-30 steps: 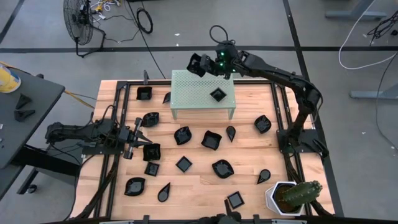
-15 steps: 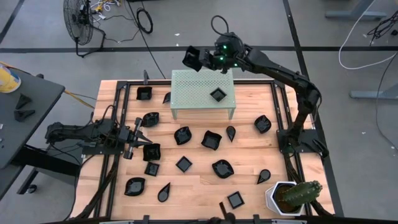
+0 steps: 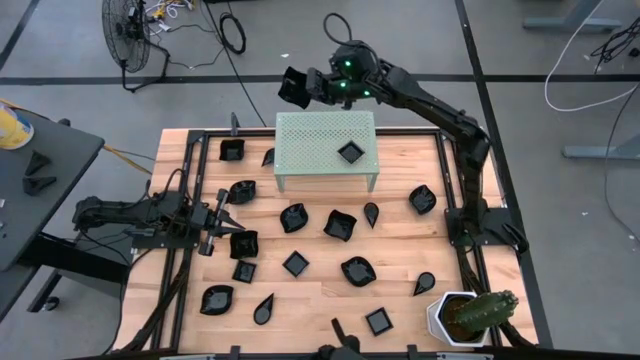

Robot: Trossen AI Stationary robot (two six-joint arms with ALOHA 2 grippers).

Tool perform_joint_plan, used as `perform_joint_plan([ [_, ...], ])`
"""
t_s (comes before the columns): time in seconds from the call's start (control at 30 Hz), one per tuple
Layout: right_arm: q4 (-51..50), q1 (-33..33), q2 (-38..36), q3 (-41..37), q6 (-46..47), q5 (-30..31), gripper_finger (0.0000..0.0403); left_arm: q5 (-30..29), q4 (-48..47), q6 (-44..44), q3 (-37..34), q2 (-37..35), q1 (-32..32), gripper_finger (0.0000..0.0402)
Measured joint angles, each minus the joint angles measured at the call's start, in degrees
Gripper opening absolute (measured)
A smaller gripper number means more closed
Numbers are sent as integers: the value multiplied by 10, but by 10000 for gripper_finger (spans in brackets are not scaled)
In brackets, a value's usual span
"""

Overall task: Pick & Place Mini shaped plates
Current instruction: Put the distorted square plate on the shelf

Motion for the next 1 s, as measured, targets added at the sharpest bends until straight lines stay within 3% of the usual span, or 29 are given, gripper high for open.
perform_joint_plan([
  [0.27,-61,0,49,29,7,-57,4,0,0,0,0,0,0,23],
  [1.0,-155,-36,137,29,13,-61,4,0,0,0,0,0,0,23],
])
